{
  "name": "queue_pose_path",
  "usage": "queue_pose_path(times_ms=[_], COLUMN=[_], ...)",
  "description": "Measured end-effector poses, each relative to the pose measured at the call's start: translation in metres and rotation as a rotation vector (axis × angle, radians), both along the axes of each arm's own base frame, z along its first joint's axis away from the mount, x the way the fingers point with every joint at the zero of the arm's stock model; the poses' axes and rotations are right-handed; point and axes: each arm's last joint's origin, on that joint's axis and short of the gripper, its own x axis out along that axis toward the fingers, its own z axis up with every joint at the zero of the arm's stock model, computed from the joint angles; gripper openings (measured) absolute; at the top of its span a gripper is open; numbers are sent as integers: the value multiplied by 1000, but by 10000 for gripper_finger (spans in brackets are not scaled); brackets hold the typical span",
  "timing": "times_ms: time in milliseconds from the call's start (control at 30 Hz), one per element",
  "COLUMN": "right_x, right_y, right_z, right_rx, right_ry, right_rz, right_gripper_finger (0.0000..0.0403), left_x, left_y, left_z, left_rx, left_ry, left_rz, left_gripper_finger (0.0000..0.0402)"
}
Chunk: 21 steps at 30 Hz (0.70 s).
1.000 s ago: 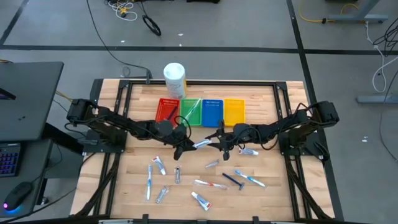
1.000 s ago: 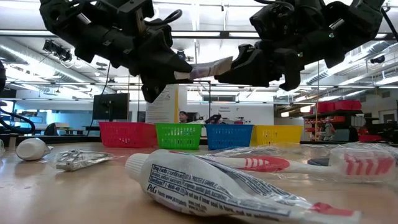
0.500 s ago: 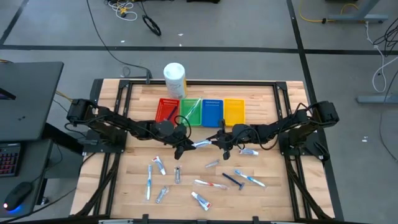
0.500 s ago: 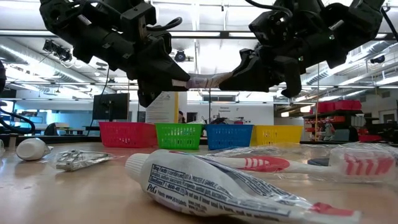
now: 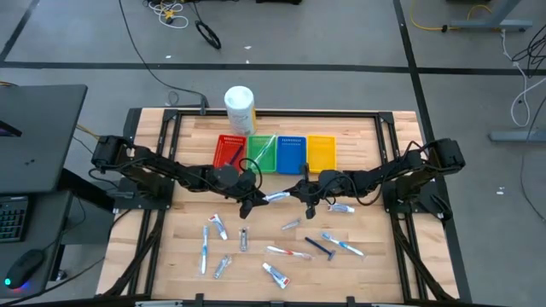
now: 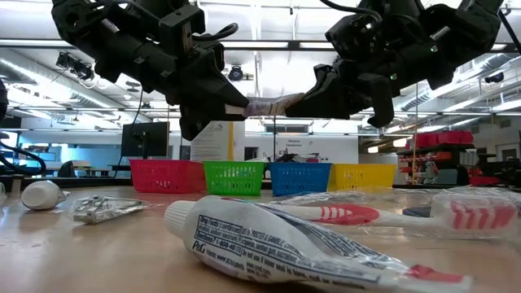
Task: Pick & Place Travel size toiletries
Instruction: Put the white toothpaste into the blue bin
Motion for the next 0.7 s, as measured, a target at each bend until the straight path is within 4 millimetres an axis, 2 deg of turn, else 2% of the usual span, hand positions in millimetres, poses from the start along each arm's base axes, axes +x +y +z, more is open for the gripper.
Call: queue_pose_path(times_ms=[233,433,533,700], right_x=[-1,-5,-9,-19], right_y=[0,-1,-1,-7], right_z=[-3,-11,-12,-2], right_rx=[14,2,-78,-230], right_ry=[37,120,161,151], right_rz=[-4,-63,-161,-476], right_gripper_finger=[2,1,1,1], left_x=[0,0,0,0], left_y=[1,4,7,8], left_z=[0,-1,-1,-1], left_rx=[10,55,108,168], left_ry=[3,2,1,2], left_rz=[22,128,198,223], left_gripper_finger=[120,152,169,184])
